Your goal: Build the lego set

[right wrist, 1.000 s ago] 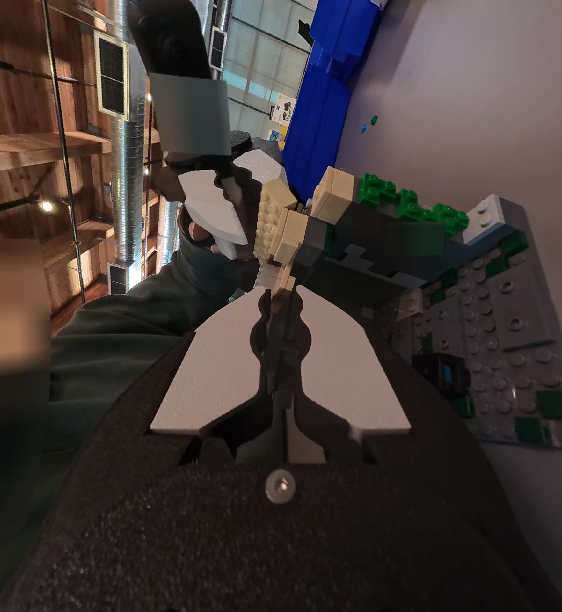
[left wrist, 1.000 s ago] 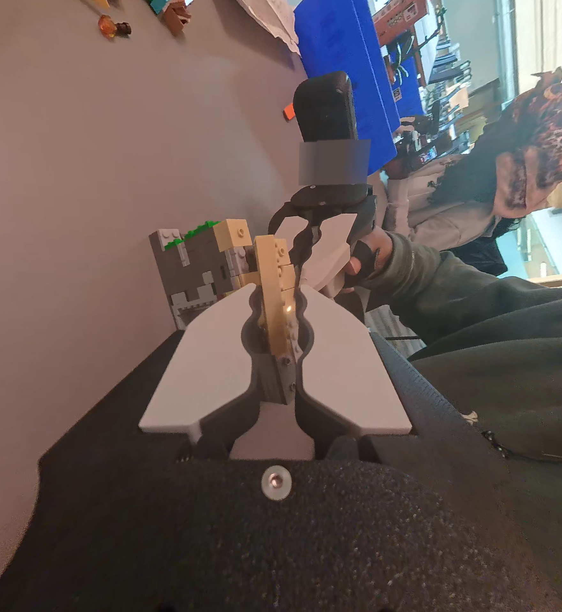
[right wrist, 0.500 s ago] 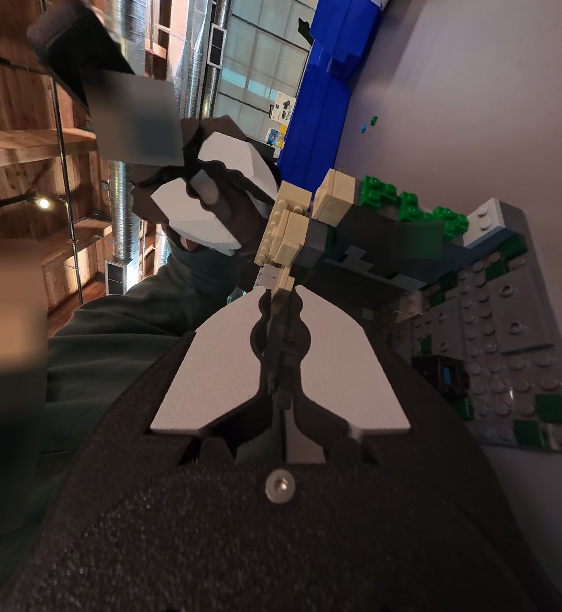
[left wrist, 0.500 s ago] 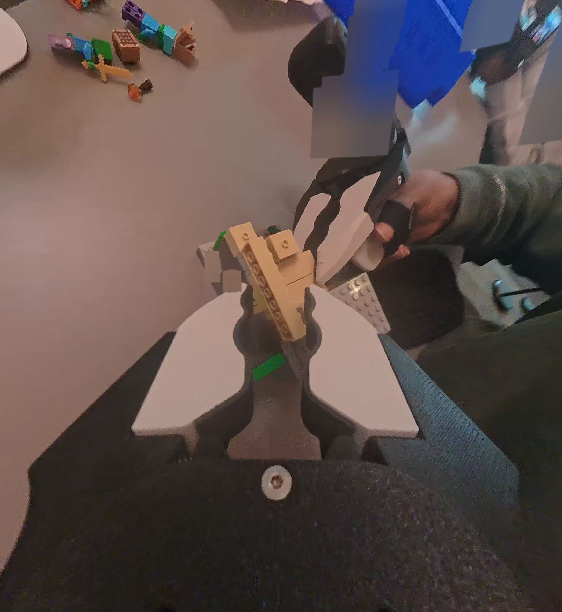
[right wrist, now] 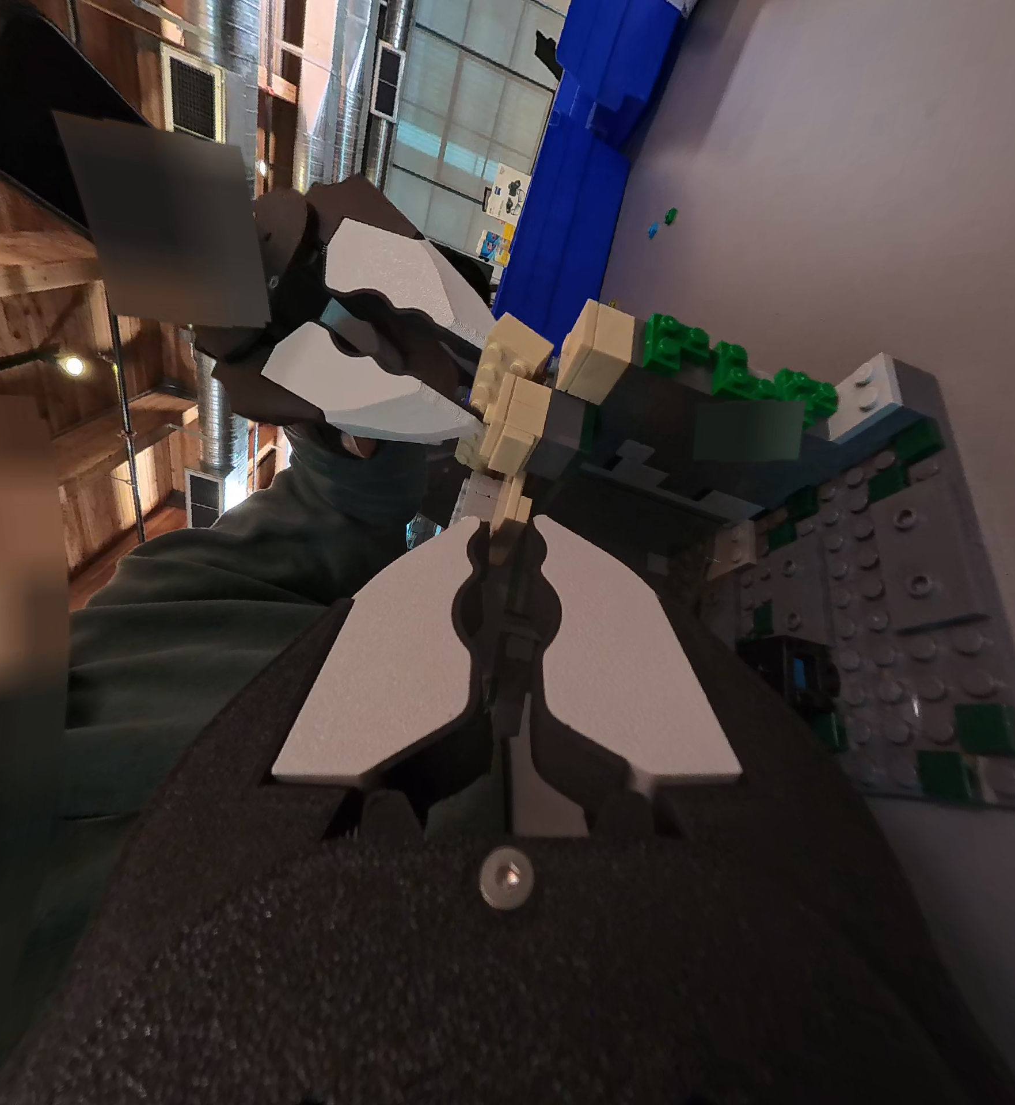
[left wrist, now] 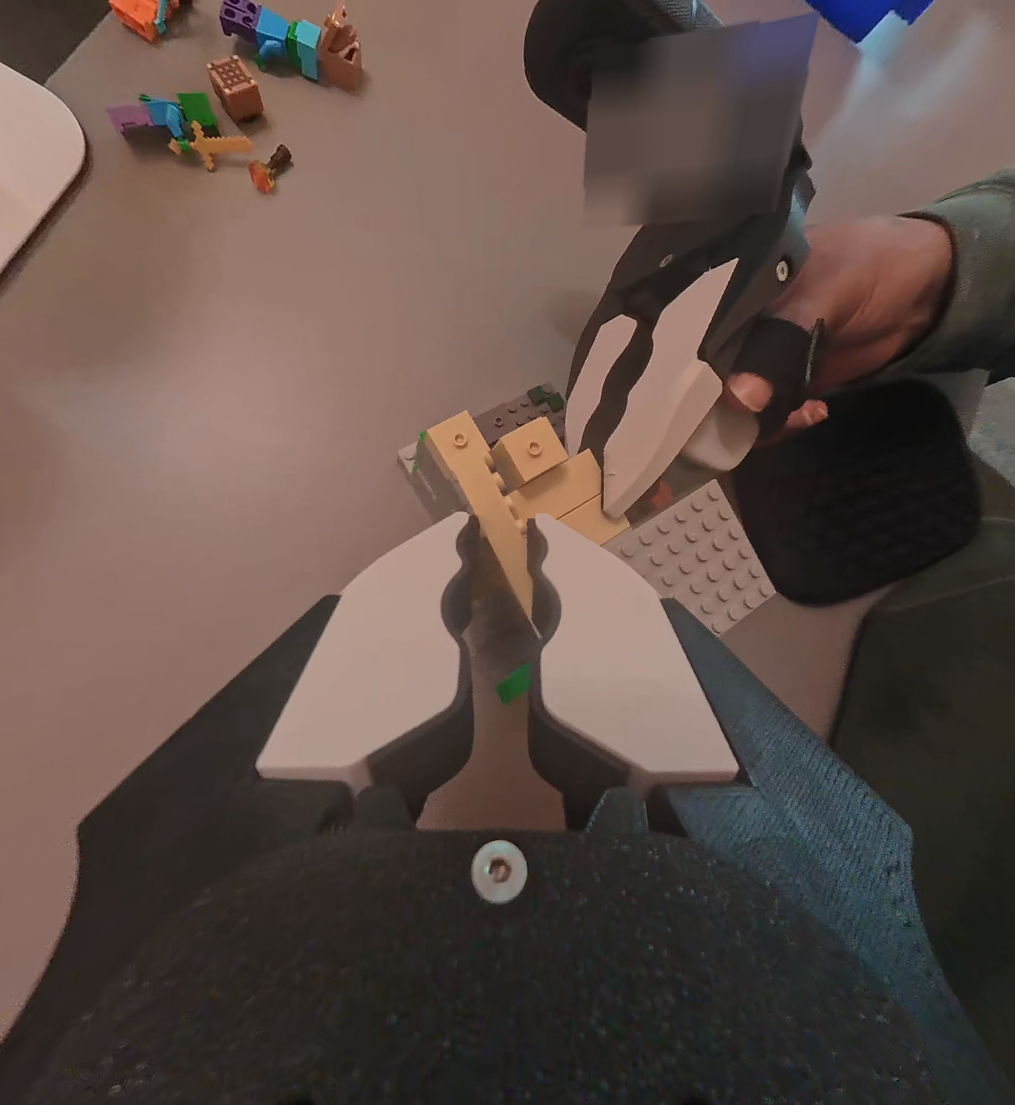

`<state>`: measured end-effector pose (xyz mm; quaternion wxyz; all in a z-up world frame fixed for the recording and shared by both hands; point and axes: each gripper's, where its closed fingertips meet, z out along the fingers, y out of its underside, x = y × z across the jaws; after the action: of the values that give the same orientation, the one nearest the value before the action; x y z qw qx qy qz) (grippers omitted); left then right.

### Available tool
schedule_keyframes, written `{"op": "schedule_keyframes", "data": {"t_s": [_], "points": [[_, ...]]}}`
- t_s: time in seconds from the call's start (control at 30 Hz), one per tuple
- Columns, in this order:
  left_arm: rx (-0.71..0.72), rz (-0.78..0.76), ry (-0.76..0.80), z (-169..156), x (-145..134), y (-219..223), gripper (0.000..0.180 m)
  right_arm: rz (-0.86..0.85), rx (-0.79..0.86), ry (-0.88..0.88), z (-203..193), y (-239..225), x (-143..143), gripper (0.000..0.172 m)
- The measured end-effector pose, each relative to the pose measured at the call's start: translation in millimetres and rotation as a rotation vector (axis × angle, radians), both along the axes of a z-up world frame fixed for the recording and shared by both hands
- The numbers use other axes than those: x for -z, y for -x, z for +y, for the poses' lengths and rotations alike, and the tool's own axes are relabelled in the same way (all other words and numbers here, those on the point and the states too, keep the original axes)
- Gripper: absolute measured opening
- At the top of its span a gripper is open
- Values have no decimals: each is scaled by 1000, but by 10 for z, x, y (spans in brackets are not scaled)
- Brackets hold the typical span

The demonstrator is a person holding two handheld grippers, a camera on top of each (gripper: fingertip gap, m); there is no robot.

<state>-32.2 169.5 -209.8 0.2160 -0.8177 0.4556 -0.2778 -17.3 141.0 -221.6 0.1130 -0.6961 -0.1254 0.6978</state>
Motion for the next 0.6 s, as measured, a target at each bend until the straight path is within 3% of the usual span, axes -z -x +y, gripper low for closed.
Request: {"op": "schedule_keyframes", "data": {"t_s": [0.23, 0.6], "points": [[-46, -135, 123, 11, 0, 23, 15, -19, 1, 3, -2, -8, 15, 11], [-64, -206, 134, 58, 12, 90, 14, -31, 6, 10, -3, -11, 23, 12]]}}
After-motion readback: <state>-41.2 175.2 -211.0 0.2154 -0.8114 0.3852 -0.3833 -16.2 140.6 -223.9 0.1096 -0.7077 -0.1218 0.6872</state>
